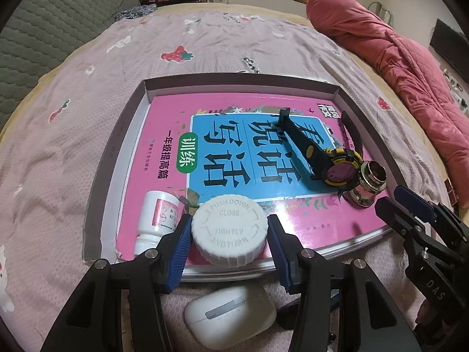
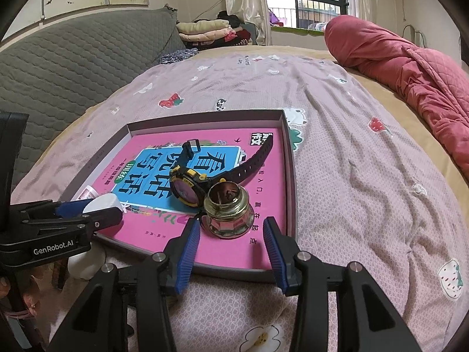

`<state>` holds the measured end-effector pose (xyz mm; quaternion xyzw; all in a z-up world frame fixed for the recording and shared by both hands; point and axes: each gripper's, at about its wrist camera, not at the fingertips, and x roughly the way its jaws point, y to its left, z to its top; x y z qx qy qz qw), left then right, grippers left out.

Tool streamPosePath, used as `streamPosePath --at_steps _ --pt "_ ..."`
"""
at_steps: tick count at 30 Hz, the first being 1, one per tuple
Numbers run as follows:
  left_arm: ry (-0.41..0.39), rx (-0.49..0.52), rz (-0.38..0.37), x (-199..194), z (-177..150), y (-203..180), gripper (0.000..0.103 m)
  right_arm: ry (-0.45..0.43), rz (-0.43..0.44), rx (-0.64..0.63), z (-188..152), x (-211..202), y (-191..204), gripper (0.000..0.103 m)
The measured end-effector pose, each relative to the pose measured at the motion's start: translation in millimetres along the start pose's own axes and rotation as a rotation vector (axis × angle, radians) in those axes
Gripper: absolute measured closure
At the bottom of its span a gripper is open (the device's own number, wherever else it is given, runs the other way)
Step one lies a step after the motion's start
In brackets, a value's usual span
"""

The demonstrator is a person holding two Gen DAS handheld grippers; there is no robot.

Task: Organize rigid objects
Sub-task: 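Lower and release brass fitting beside watch with right tool while left tool releases cap, then withdraw both open tools from the tray toward remaining objects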

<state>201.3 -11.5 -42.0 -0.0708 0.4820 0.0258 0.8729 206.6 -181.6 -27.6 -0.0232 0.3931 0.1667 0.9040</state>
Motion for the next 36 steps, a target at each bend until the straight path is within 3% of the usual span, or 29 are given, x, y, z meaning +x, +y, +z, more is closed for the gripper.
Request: streamPosePath --at_steps 9,21,26,36 --pt "-0.002 -0.013 0.007 -2.5 -1.8 3.5 0.041 -0.002 0.015 0.000 0.1 -2.7 0.3 0.056" --pt "-0.040 -0.031 -0.010 -20.8 -1.6 8.3 0.040 -0.011 0.018 0.022 1.3 -5.5 -3.3 0.051" --pt "-0.059 -0.049 -0.028 -32.1 -1.2 12.5 0.034 -0.011 0.020 0.024 1.6 -5.7 -2.9 0.051" --pt "-0.090 -0.091 -0.031 -53.1 -1.0 28.7 0.032 -0.025 0.026 0.020 2.5 -10.8 -4.2 0.051"
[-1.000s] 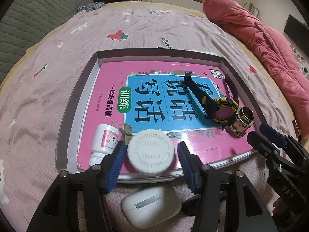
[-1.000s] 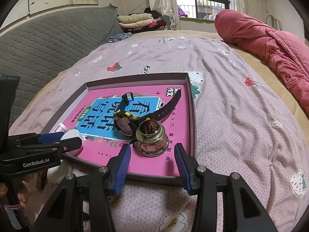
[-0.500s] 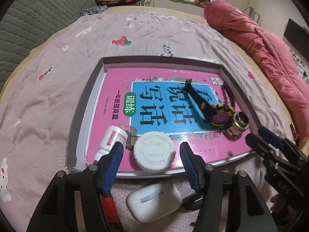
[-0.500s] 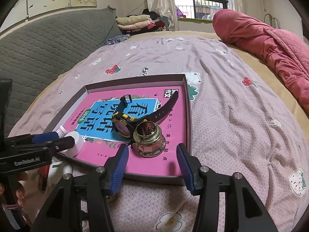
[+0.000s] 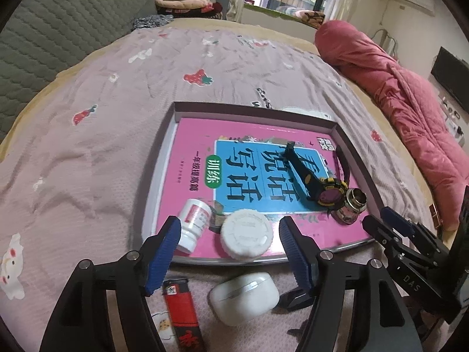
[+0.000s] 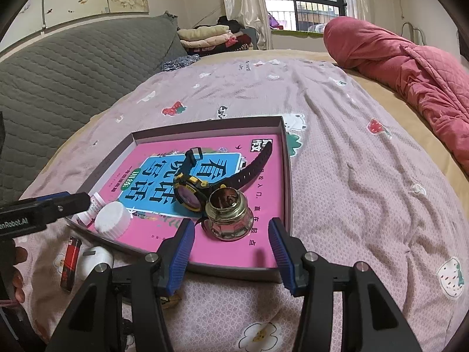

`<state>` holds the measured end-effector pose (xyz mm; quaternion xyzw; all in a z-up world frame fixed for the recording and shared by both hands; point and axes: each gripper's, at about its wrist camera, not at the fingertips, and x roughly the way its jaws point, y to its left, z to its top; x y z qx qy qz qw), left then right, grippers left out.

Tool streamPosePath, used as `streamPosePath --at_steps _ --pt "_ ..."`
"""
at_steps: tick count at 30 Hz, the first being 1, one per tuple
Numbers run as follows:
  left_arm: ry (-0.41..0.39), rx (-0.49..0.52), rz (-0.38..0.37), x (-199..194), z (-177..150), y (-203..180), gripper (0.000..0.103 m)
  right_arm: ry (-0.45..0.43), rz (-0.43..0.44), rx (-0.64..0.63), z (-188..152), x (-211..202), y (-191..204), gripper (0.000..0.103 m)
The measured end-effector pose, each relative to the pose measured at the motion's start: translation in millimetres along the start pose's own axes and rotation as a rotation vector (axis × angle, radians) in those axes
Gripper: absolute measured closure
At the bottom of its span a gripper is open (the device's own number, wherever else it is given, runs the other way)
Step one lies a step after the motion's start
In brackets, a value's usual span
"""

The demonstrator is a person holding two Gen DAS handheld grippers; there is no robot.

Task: Organize rigid objects
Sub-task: 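Withdraw both open tools from the tray toward remaining objects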

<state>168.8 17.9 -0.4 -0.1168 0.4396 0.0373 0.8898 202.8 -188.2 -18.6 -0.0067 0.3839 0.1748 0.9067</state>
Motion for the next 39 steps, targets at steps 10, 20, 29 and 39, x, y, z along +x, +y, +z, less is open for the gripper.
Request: streamPosePath --at_steps 10,20,29,39 --pt "0.008 -0.002 0.010 -11.2 -14.0 9.0 0.031 -0.020 -0.001 0.002 0.4 -7.6 -1.8 0.051" --pt "0.008 0.021 0.013 -23.4 -26.1 5.3 0.031 -0.038 -0.004 -0.033 -1.1 -17.6 5.1 0.050" --pt "0.012 0.052 -0.003 -34.5 -34.7 -5.1 0.031 -0.050 0.006 -0.065 -6.0 -29.1 21.8 0.050" --pt "0.010 0.058 0.012 -49.5 -45.8 3.8 0.031 -0.067 0.023 -0.127 -16.7 -42.5 41.5 0.050"
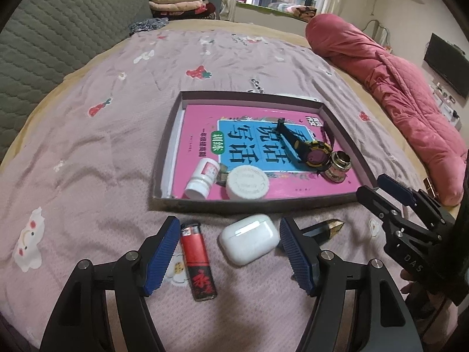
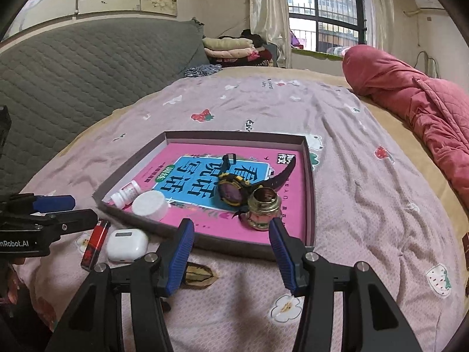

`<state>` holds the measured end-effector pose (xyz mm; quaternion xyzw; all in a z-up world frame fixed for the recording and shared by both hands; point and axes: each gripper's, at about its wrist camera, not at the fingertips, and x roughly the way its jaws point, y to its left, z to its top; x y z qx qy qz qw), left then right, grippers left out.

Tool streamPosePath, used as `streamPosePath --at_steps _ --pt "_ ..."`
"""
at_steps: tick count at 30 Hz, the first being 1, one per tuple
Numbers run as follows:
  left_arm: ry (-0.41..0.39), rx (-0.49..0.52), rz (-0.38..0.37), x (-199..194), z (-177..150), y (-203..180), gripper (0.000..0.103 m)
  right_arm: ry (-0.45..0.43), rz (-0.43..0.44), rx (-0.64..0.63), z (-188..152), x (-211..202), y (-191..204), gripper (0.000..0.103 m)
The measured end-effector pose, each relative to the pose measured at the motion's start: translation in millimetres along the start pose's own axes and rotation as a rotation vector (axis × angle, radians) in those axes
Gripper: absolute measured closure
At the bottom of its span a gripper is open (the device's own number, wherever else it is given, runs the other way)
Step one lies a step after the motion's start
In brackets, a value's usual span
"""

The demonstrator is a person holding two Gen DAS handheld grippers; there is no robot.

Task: Organize rigid objects
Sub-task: 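Withdraw both open tools from the tray toward remaining objects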

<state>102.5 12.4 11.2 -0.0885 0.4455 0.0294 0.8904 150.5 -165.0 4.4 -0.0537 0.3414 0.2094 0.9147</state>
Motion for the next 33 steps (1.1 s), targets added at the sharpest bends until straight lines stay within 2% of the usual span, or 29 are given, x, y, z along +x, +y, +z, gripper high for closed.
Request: streamPosePath --at_steps 15,29,33 --pt "-0.004 -0.018 0.024 -15.0 -10.7 20.6 0.031 0.003 0.035 -0.052 -8.8 -13.5 18.3 0.050" --pt "0.039 -0.008 0.032 -9.1 -26.6 21.9 0.031 0.028 0.058 -0.099 -18.2 -20.3 38.6 0.050" --pt "0.054 -0.005 0.036 -6.3 -29.3 19.4 0.031 0.044 0.084 -0.076 -21.4 -20.0 38.4 0.050"
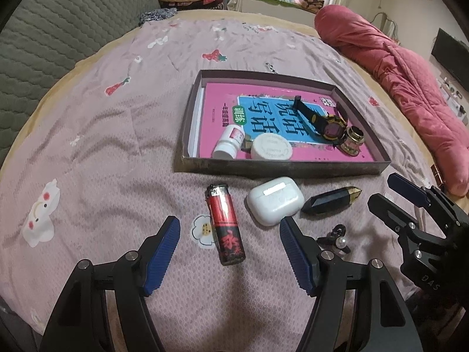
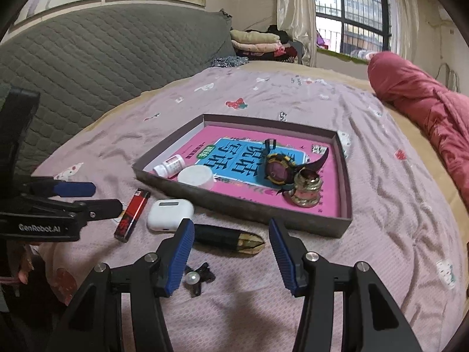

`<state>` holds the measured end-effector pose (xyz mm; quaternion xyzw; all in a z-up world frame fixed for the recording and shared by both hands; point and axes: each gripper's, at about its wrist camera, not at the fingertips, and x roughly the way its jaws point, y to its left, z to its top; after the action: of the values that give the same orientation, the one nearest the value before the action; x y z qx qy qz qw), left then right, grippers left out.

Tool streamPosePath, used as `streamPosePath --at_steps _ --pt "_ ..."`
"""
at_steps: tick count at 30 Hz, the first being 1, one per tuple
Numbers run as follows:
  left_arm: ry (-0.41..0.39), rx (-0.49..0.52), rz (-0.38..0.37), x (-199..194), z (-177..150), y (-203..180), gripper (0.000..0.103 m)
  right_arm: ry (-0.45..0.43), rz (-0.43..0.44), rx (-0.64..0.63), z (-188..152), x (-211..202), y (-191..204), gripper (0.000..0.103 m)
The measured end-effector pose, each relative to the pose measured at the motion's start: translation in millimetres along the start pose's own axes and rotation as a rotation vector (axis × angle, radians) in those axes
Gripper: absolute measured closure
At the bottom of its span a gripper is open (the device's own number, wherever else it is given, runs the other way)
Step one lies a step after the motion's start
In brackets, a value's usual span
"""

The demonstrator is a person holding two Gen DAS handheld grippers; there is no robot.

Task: Organize rigid objects
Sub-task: 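Withdraw both open tools from the tray toward remaining objects, then grasp black pearl hair clip with right tool while left tool grasps red lighter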

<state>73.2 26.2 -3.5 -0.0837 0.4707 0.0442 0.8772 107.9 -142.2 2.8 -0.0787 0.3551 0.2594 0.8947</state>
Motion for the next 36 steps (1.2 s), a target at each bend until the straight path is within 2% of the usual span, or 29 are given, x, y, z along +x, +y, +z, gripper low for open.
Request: streamPosePath --at_steps 8,21,36 --pt "0.024 0.020 0.011 5.3 -5.4 -6.7 0.031 0.015 0.014 0.008 -3.5 -0.4 3.1 0.050" --pt "0.075 0.011 0.045 25.9 -14.6 1.7 0.031 0.099 0.060 -0.084 -17.4 14.5 28.4 0.050" --pt "0.108 -0.036 0.072 53.0 -11.0 5.4 0.031 0.153 0.096 -0.092 -26.9 27.5 29.5 0.050"
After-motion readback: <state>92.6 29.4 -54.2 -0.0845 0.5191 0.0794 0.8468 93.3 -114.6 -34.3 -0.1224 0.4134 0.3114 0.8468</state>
